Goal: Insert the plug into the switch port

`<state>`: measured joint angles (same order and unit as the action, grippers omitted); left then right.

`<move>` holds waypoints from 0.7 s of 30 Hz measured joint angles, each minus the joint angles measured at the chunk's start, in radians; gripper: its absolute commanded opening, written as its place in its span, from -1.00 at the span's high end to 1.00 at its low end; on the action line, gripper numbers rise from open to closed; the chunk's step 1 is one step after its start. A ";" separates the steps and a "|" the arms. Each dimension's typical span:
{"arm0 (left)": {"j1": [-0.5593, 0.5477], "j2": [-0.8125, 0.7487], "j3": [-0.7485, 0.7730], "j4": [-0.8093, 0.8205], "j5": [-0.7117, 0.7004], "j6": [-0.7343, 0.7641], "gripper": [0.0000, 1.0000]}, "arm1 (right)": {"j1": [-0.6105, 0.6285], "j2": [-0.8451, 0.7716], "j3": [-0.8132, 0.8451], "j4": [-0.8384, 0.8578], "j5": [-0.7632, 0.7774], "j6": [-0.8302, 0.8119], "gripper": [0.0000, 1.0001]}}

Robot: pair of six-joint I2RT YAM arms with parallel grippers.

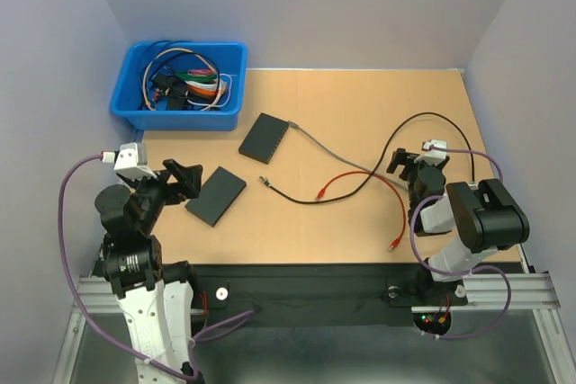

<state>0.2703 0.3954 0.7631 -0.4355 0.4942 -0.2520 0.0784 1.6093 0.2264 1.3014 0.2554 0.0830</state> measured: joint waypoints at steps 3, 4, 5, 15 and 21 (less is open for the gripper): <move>0.000 0.036 0.000 0.002 0.006 0.002 -0.97 | 0.000 0.000 0.000 0.000 0.000 0.000 -1.00; 0.000 0.058 0.000 0.003 0.011 0.004 -0.98 | 0.000 0.000 0.000 0.000 0.000 0.000 -1.00; 0.000 0.071 0.000 0.003 0.014 0.005 -0.98 | 0.000 0.000 0.000 0.000 0.000 0.000 -1.00; -0.041 0.186 -0.005 0.005 -0.001 0.000 -0.97 | 0.000 0.000 0.000 0.000 0.000 0.000 -1.00; -0.082 0.211 -0.005 0.005 -0.002 0.000 -0.97 | 0.000 0.000 0.000 0.000 0.000 0.000 -1.00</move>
<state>0.1886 0.6060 0.7586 -0.4305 0.4927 -0.2523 0.0784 1.6093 0.2264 1.3014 0.2554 0.0830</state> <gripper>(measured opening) 0.986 0.998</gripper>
